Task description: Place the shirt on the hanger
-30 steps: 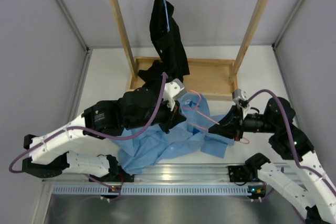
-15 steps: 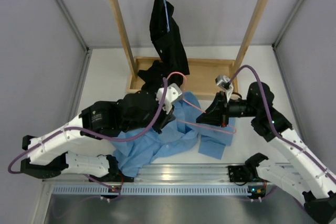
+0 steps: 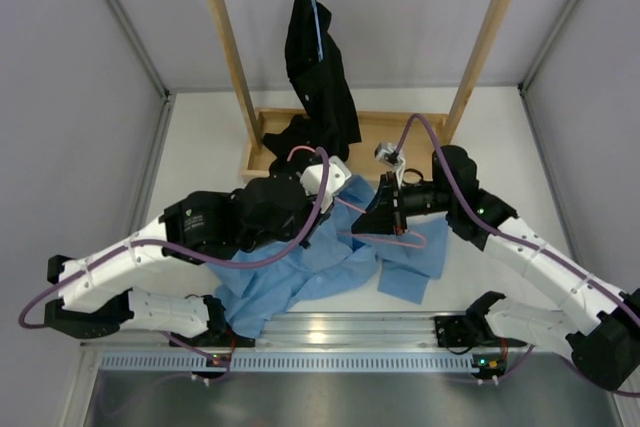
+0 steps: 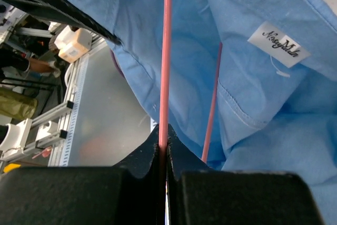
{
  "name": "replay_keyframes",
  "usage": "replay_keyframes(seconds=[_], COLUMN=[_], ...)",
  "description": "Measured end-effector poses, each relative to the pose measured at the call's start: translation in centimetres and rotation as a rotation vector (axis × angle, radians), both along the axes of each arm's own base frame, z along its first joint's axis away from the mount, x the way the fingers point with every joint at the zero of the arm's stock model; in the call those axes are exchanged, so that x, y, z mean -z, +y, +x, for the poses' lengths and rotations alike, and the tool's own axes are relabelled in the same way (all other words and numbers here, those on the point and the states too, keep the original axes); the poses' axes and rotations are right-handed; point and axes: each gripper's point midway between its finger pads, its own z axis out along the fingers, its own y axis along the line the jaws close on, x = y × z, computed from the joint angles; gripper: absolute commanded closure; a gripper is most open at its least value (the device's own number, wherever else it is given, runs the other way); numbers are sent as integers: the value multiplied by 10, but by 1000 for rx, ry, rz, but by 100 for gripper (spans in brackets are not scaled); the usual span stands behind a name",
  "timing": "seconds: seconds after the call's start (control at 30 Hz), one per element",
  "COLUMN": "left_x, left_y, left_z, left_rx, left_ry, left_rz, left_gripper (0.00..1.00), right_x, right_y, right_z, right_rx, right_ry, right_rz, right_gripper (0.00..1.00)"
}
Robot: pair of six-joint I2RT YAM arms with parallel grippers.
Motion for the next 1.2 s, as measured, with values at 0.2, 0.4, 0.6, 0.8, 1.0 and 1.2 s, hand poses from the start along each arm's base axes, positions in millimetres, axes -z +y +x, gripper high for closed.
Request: replay_keyframes(seconds=[0.2, 0.4, 0.6, 0.8, 1.0, 1.2], left_x=[9, 6, -34, -71, -92, -92], left_y=[-5, -3, -12, -10, 19, 39], left_z=[6, 12, 11, 8, 1, -6], left_rx=[-15, -45, 13, 64, 178, 311], left_ry=[-5, -29, -83, -152, -330, -517], left_rz=[47, 73, 13, -44, -57, -22], left_gripper=[100, 90, 33, 2, 2, 2], right_x=[-11, -10, -16, -24, -32, -25], right_y=[10, -1, -1, -2, -6, -10], right_z=[-2, -2, 1, -4, -10, -24], right_rx=[1, 124, 175, 160, 147, 97], right_ry=[-45, -125, -121, -116, -139, -149], right_rz=[62, 183, 323, 422, 465, 458], right_gripper=[100, 100, 100, 100, 100, 100])
